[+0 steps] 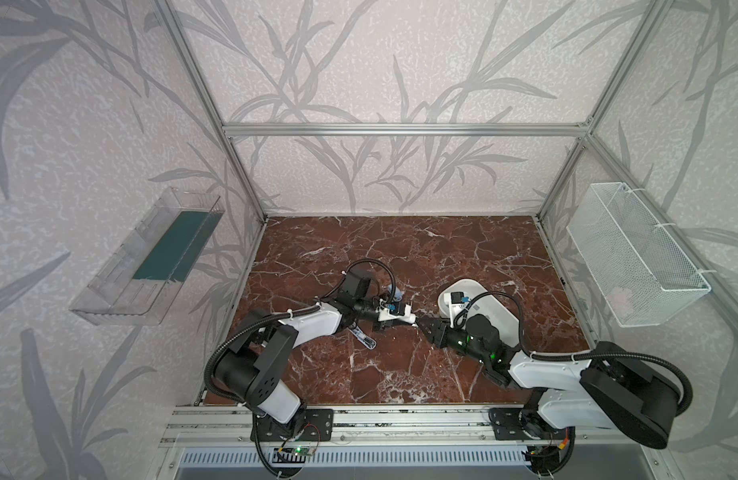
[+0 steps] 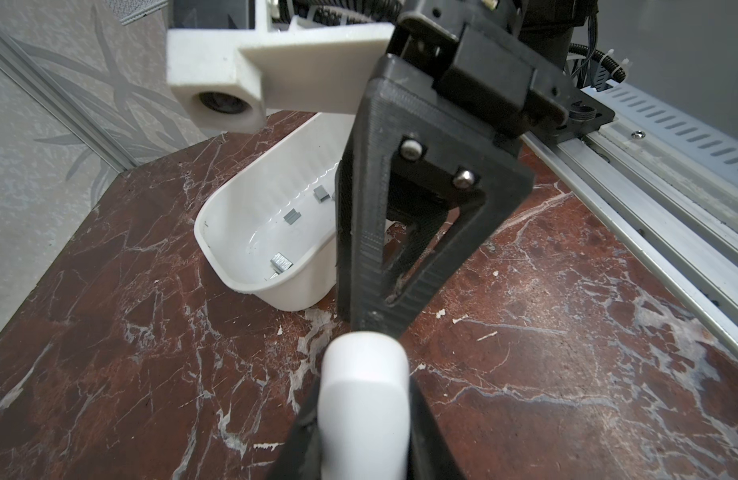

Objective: Load the staples into the stapler
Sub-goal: 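Grip the white stapler's base with right gripper and pull it open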

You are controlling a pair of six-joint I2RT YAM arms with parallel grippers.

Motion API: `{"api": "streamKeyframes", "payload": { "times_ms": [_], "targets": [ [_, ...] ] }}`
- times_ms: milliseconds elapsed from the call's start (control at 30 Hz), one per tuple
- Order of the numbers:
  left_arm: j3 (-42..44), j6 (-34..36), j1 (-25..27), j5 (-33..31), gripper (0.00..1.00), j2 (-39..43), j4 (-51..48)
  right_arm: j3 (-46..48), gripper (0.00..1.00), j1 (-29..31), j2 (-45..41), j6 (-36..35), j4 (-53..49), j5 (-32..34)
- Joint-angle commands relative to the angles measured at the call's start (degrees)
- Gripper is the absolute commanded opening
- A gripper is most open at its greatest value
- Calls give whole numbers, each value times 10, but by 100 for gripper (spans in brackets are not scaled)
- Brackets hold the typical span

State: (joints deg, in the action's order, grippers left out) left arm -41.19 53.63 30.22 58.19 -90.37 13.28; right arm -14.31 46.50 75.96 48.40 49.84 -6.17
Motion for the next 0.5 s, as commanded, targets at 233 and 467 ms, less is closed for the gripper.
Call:
{"api": "streamKeyframes", "payload": {
  "times_ms": [233,467],
  "targets": [
    [-19,22,3,30,0,13,-3,-15,42,3,-4,-2,28,-16],
    [-16,23,3,33,0,14,-2,-10,43,3,-12,-2,25,-16]
  ]
}}
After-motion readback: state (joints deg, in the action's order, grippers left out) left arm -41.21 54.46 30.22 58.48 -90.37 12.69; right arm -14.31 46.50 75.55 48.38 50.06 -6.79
